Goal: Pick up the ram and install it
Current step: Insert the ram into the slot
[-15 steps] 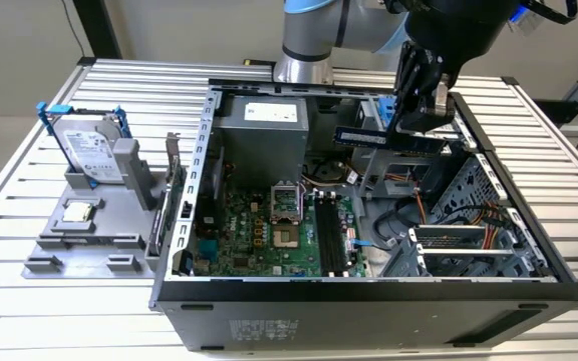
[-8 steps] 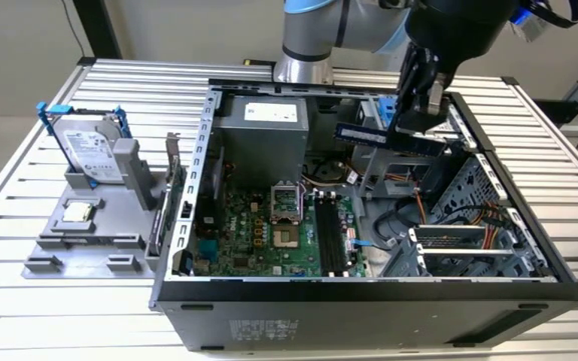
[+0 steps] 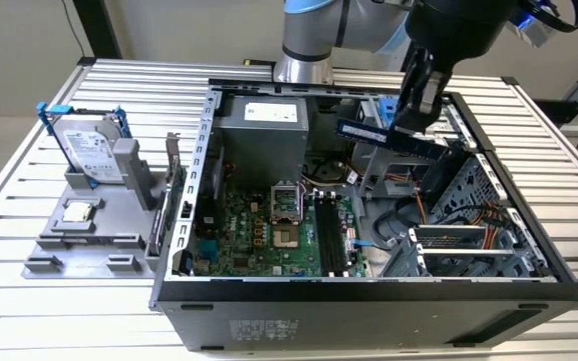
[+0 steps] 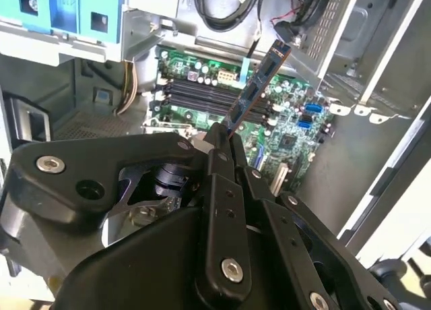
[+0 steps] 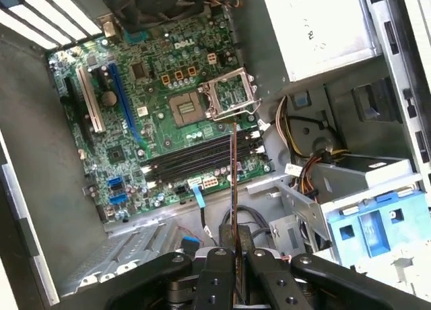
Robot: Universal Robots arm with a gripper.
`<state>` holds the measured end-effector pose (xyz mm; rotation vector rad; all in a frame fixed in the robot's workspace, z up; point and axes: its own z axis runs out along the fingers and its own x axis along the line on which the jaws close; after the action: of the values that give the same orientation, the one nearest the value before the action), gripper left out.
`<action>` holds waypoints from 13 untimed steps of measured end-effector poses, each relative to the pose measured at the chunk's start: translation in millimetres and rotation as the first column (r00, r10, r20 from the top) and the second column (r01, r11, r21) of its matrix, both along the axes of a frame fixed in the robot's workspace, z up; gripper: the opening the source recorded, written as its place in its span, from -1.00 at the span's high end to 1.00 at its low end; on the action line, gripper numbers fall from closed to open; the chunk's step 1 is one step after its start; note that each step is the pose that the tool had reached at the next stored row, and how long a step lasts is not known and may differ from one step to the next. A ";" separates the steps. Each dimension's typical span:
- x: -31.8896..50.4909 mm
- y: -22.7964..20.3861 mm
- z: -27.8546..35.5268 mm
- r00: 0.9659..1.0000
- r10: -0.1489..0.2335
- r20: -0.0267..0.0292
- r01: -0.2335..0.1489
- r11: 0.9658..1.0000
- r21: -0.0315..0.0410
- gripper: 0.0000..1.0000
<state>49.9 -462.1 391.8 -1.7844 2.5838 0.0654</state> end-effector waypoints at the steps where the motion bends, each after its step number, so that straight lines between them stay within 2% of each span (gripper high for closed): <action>1: 0.0 0.0 0.0 1.000 -0.013 0.000 0.013 1.000 0.000 1.00; 4: 0.0 0.0 0.0 0.999 -0.049 0.000 0.049 0.999 -0.001 1.00; 7: 0.0 0.0 0.0 0.996 -0.094 0.000 0.094 0.996 -0.001 1.00; 10: 0.0 0.0 0.0 0.990 -0.143 0.000 0.143 0.990 -0.001 1.00; 13: 0.0 0.0 0.0 0.982 -0.191 0.000 0.191 0.982 -0.001 1.00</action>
<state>49.9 -462.1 391.8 -1.5266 2.7401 0.0636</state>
